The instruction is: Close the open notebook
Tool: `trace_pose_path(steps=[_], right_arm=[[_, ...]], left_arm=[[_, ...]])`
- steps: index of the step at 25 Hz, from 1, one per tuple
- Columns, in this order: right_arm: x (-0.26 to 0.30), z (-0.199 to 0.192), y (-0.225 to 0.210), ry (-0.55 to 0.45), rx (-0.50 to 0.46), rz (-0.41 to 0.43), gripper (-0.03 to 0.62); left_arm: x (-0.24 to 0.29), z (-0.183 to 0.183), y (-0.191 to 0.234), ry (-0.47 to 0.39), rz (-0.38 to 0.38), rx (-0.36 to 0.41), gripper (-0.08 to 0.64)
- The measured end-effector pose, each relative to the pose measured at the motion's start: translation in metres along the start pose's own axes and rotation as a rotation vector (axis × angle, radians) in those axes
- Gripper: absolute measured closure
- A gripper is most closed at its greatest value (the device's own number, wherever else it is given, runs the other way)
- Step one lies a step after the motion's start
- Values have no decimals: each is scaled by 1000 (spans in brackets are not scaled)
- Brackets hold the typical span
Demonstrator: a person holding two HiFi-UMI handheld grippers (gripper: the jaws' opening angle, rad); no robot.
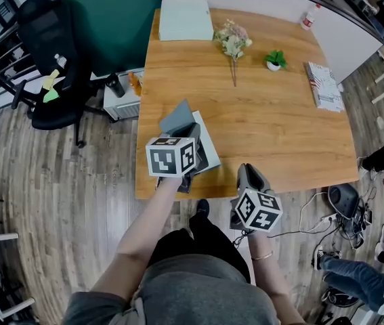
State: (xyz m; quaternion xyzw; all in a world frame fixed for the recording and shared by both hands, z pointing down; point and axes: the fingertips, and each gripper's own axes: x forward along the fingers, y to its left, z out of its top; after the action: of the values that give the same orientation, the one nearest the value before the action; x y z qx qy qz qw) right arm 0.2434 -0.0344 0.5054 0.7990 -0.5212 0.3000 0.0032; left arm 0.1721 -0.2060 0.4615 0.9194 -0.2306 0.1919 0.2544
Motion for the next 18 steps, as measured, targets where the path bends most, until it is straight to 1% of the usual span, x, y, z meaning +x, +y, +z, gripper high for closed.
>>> trace_pose_path(steps=[5, 18], right_arm=[[2, 1, -9, 3, 11, -9, 541], [9, 6, -33, 8, 36, -33, 543]], left_arm=[[20, -10, -3, 46, 5, 0, 532], [58, -37, -4, 156, 46, 31, 532]])
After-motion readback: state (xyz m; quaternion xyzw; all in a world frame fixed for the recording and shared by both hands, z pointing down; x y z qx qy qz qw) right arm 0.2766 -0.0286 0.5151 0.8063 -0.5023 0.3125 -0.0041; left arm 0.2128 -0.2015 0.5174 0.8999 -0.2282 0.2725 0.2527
